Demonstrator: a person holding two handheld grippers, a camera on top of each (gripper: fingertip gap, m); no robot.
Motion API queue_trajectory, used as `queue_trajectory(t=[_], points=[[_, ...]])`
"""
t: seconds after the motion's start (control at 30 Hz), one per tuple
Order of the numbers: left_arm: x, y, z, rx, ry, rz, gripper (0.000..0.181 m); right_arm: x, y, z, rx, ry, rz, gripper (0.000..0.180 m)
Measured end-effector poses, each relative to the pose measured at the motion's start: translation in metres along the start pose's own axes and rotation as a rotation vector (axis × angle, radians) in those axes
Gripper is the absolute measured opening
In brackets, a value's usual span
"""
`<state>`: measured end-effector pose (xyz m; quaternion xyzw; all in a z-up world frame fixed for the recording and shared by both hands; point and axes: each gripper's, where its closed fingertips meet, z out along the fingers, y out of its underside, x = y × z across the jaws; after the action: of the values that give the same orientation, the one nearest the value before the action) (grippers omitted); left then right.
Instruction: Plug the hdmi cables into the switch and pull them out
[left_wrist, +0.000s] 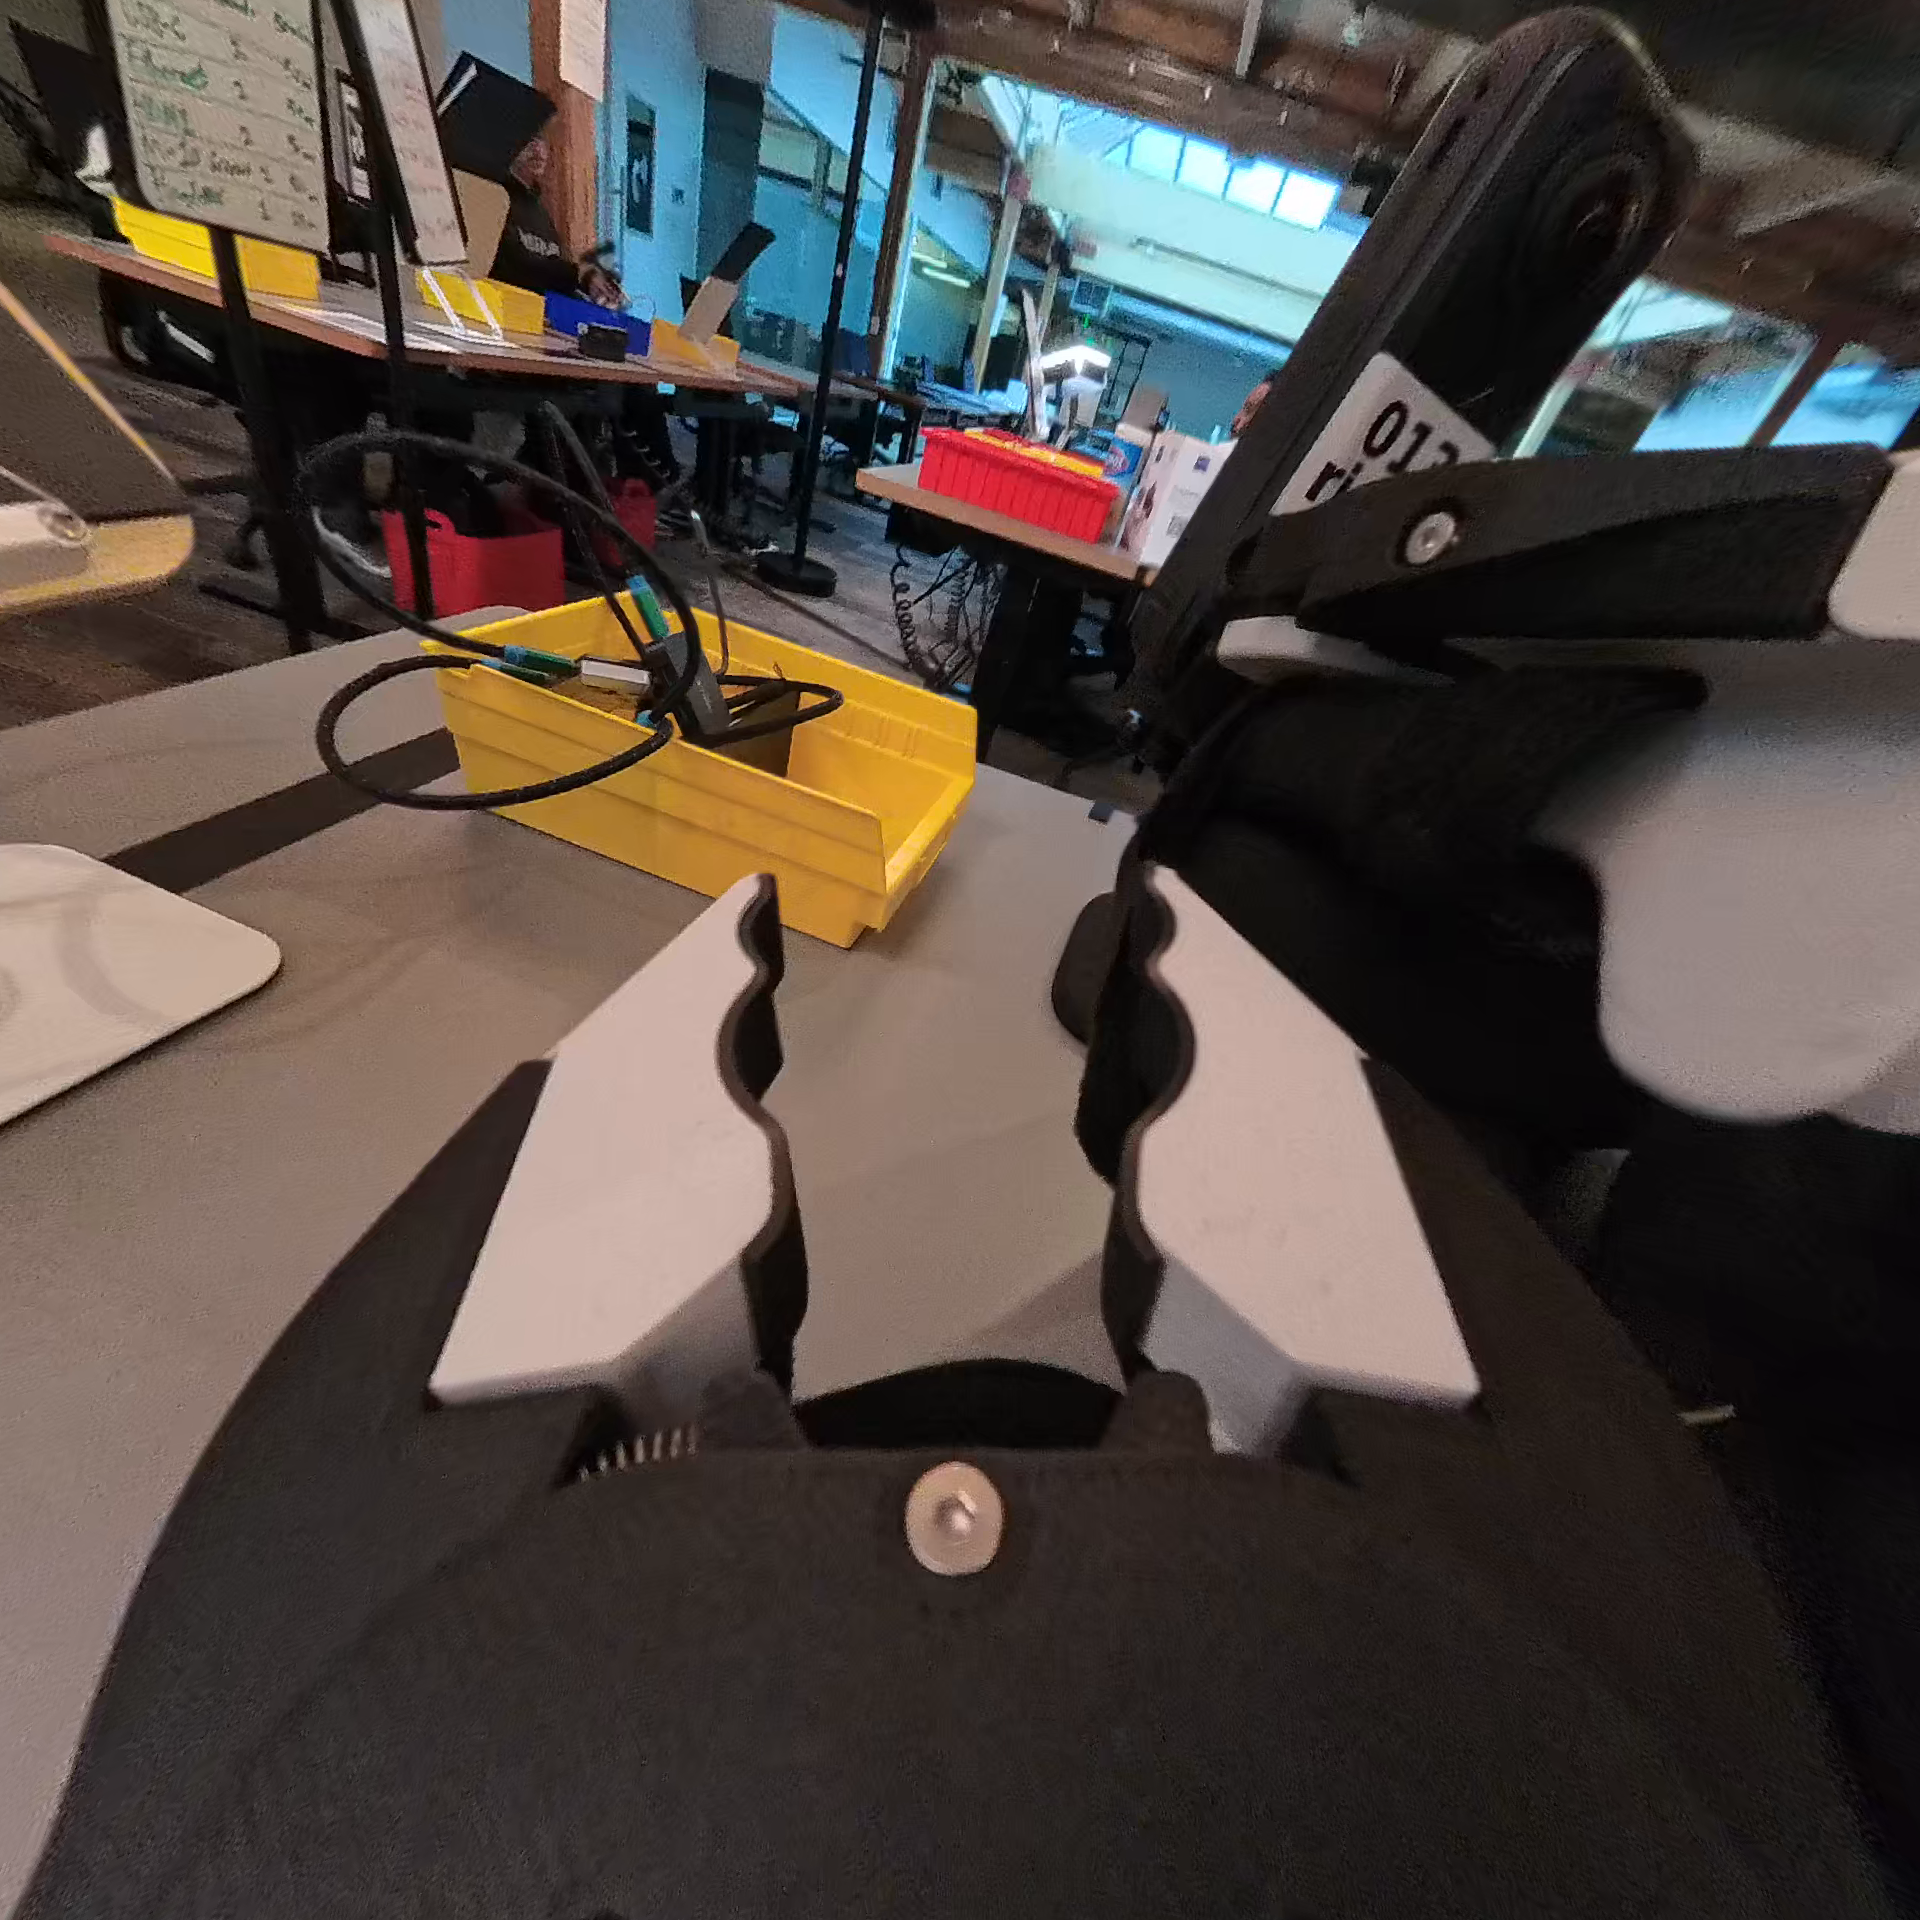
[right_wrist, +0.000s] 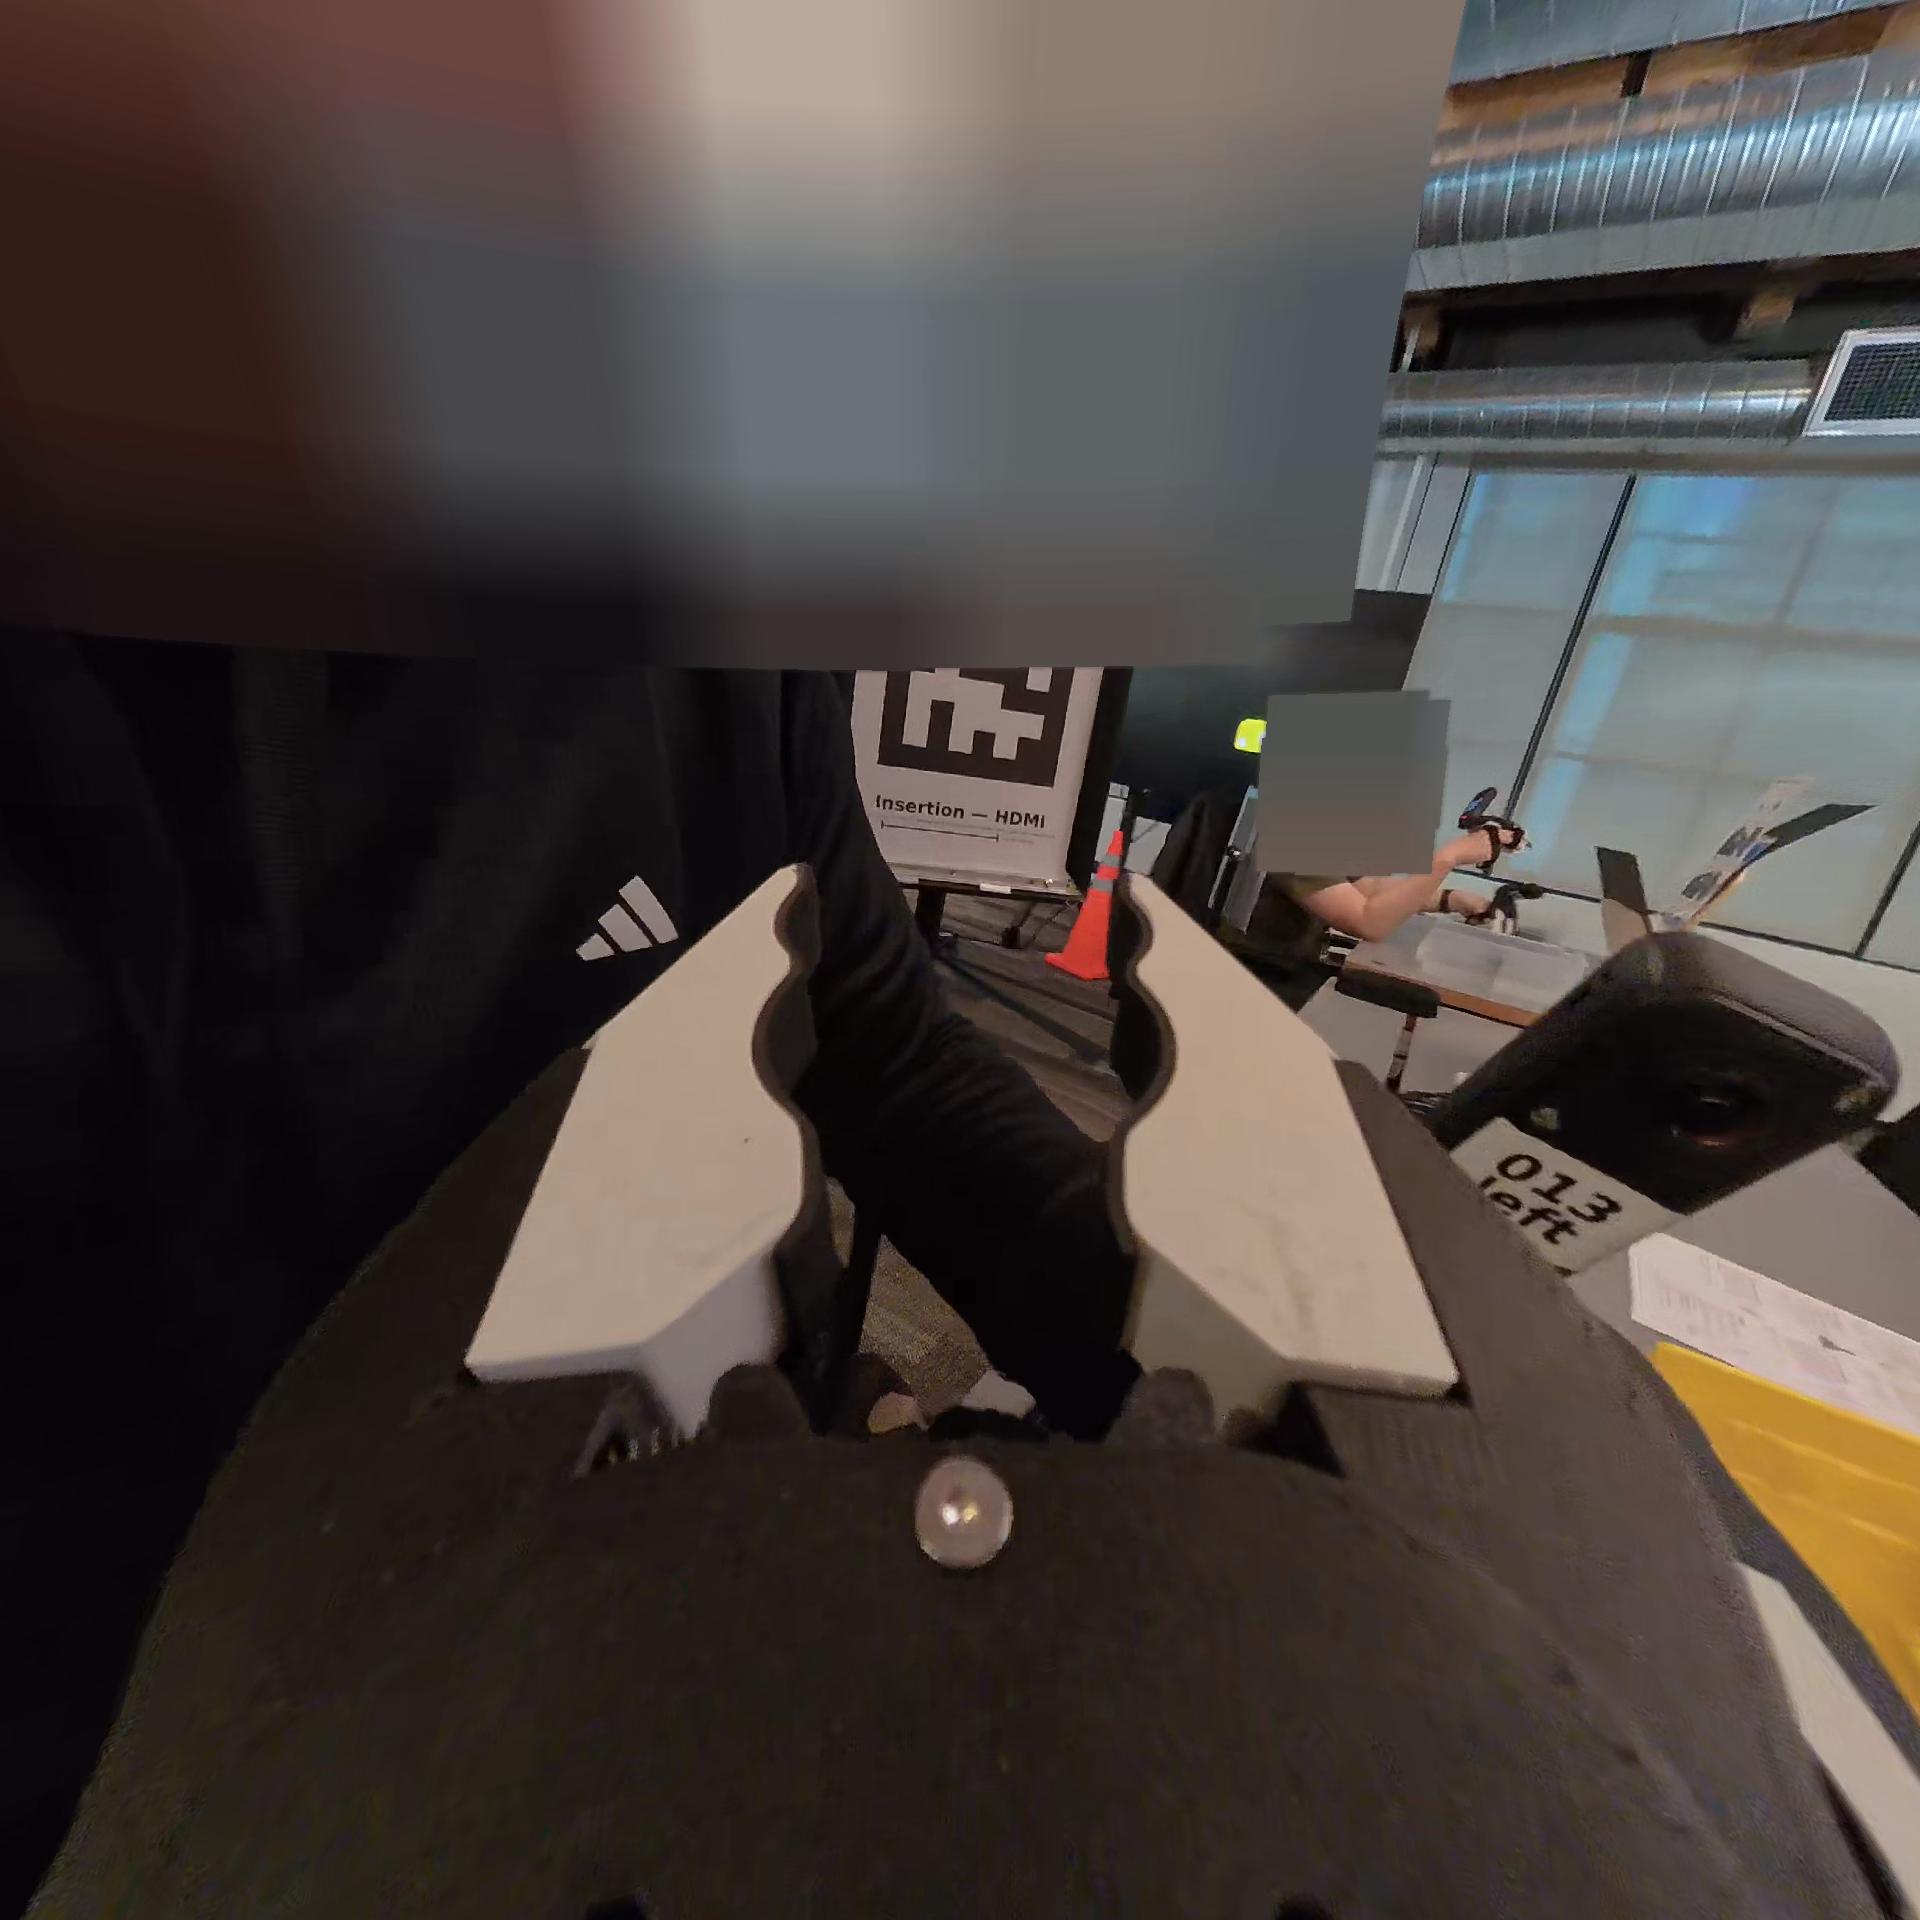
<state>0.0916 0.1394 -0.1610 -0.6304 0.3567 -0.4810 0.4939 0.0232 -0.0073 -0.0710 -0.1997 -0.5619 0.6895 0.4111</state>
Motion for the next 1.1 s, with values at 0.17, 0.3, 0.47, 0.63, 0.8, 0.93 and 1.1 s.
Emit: queue_trajectory(t=[0.17,0.3,0.47,0.63,0.8,0.93,1.1], points=[[0.013,-0.003,0.005,0.014,-0.004,0.026,0.043,-0.004,0.000,0.006,-0.019,-0.021,-0.008,0.056],[0.022,-0.004,0.009,0.008,-0.005,0.055,0.025,-0.025,0.012,0.013,-0.091,-0.138,-0.032,0.030],[0.022,-0.015,0.007,0.023,-0.073,0.133,0.025,-0.029,0.010,0.015,-0.137,-0.159,0.006,0.000],[0.019,-0.029,-0.013,-0.003,0.022,0.060,0.050,-0.024,-0.018,0.000,-0.072,-0.077,-0.153,0.000],[0.027,-0.010,-0.002,-0.083,0.048,0.089,0.042,-0.020,-0.006,0.004,-0.075,-0.069,-0.102,0.003],[0.030,-0.010,-0.002,-0.094,0.054,0.112,0.045,-0.027,-0.009,0.012,-0.051,-0.113,-0.065,0.007],[0.029,0.000,0.007,-0.113,0.014,0.115,0.035,-0.027,0.006,0.019,-0.099,-0.118,-0.048,0.008]])
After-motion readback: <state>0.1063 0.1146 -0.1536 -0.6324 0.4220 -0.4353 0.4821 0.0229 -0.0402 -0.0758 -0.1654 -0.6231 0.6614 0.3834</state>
